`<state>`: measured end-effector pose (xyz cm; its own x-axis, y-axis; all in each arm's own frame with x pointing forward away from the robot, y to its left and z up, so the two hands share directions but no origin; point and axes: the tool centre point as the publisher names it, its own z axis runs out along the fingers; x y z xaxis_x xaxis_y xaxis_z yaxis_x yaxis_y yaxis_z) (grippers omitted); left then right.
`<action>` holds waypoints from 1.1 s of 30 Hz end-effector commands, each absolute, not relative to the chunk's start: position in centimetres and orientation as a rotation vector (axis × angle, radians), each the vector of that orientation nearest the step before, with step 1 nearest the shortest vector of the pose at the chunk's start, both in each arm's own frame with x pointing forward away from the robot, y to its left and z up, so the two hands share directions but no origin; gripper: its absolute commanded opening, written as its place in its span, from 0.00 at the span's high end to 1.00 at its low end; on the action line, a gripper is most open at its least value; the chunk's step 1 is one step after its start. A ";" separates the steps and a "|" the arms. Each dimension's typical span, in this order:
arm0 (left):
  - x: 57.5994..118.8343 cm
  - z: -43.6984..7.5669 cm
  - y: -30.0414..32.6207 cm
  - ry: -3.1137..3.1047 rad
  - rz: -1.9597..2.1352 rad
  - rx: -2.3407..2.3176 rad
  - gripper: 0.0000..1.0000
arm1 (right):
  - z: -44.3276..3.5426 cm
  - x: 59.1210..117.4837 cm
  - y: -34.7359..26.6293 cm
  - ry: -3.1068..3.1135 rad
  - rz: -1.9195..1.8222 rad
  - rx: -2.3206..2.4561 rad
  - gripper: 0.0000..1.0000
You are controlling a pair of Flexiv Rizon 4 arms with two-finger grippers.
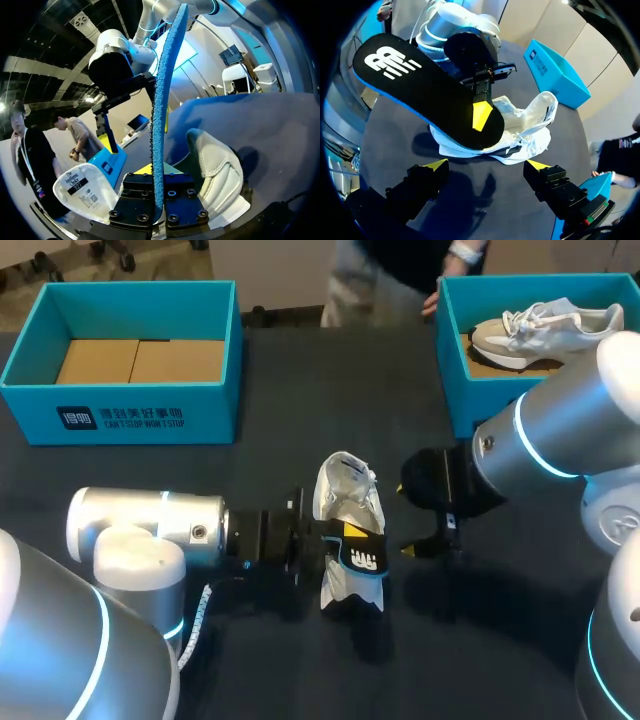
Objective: Take the shoe out of the shoebox, open the shoe tongue, remove and reinsert the insole, then place the shoe into the shoebox
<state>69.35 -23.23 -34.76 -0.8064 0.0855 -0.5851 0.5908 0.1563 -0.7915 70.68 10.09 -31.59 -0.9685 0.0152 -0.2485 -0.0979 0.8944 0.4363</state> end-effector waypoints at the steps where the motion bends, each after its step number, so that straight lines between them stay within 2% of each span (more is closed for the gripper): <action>1: 69.7 -35.7 -24.0 2.050 -1.673 0.633 1.00 | -31.7 70.6 10.1 2.813 0.668 -0.061 0.00; 9: 70.4 -35.9 -23.6 2.061 -1.658 0.612 1.00 | -31.7 70.6 10.1 2.813 0.668 -0.061 0.00; 10: 70.3 -35.7 -23.6 2.058 -1.659 0.612 0.95 | -31.7 70.6 10.1 2.813 0.668 -0.061 0.00; 11: 70.3 -35.4 -23.6 2.046 -1.665 0.616 0.74 | -31.7 70.6 10.1 2.813 0.668 -0.061 0.00; 12: 70.2 -35.0 -23.6 2.036 -1.667 0.622 0.69 | -31.7 70.6 10.1 2.813 0.668 -0.061 0.00; 14: 70.2 -34.6 -23.6 2.030 -1.671 0.625 0.72 | -31.7 70.6 10.1 2.813 0.668 -0.061 0.00; 17: 70.1 -34.2 -23.6 2.018 -1.673 0.631 0.70 | -31.7 70.6 10.1 2.813 0.668 -0.061 0.00; 18: 70.1 -34.0 -23.6 2.015 -1.673 0.635 0.66 | -31.7 70.6 10.1 2.813 0.668 -0.061 0.00; 23: 69.6 -33.1 -23.4 2.029 -1.669 0.646 0.70 | -31.7 70.6 10.1 2.813 0.668 -0.061 0.00; 27: 69.1 -32.6 -22.9 2.058 -1.626 0.657 0.69 | -31.7 70.6 10.1 2.813 0.668 -0.061 0.00; 31: 68.6 -32.1 -22.1 2.093 -1.567 0.651 0.76 | -31.7 70.6 10.1 2.813 0.668 -0.061 0.00; 33: 68.5 -32.0 -21.8 2.115 -1.537 0.654 0.76 | -31.7 70.6 10.1 2.813 0.668 -0.061 0.00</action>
